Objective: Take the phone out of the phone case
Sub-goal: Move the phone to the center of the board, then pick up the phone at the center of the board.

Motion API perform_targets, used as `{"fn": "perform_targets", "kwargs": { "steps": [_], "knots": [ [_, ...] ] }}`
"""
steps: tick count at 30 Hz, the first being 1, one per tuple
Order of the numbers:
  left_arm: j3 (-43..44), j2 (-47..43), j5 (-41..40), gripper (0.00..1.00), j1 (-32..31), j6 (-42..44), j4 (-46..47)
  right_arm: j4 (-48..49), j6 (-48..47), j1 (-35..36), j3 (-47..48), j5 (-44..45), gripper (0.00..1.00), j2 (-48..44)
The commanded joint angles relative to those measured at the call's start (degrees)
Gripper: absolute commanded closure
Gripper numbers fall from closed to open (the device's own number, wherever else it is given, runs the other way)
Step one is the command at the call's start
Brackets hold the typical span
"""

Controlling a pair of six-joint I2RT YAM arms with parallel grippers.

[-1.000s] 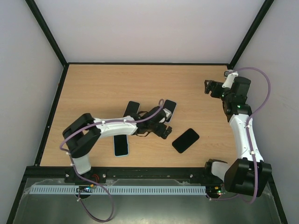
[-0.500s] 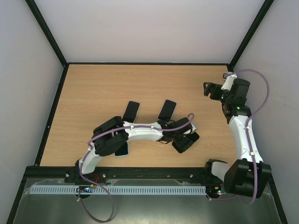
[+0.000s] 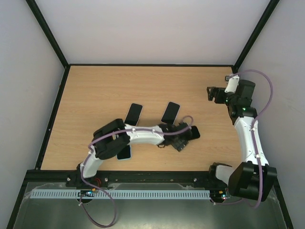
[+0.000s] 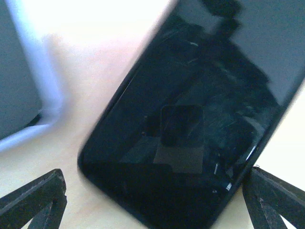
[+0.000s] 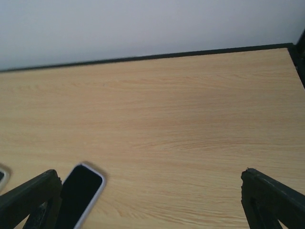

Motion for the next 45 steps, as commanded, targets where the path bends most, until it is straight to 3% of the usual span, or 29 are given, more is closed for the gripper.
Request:
{"fn": "perform_targets", "kwargs": {
  "steps": [1, 4, 8, 15, 20, 24, 29, 37, 45],
  "knots": [
    [-5.04, -6.69, -6.34, 0.00, 9.63, -7.95, -2.56, -10.78, -17.82, -0.18, 4.32, -7.28, 0.01, 1.30],
    [-10.86, -12.59, -2.37, 0.00, 9.82, -7.97, 2.26, -23.45, -33.41, 0.08, 6.23, -12.19, 0.06, 3.23],
    [-18.28, -20.19, -0.01, 0.00, 9.92, -9.93, 6.01, -32.20, -46.84, 5.28, 7.38, -6.00, 0.03, 7.16],
    [-22.82, -29.43, 2.13, 0.00, 15.86, -16.13, 4.48, -29.62, -52.20, 19.89, 7.39, 7.47, 0.01, 14.73],
    [-33.36, -39.23, 9.76, 0.00, 22.26, -22.07, 13.48, -32.49, -64.40, 22.68, 12.96, 6.52, 0.02, 23.58],
    [-36.82, -43.92, 12.37, 0.00, 24.75, -22.43, 16.43, -35.31, -73.51, 23.37, 19.44, 4.80, 0.02, 31.64],
    [-37.57, -46.46, 12.93, 0.00, 25.74, -21.18, 16.70, -41.22, -78.31, 24.68, 29.14, 3.33, 0.03, 42.22],
    [-40.64, -48.11, 14.09, 0.00, 27.43, -20.74, 18.55, -49.26, -77.19, 32.00, 38.11, 10.14, 0.02, 54.82],
    [-41.82, -49.75, 15.36, 0.00, 29.14, -20.53, 19.39, -49.24, -75.30, 35.66, 27.07, 12.93, 0.02, 49.67]
  ]
}}
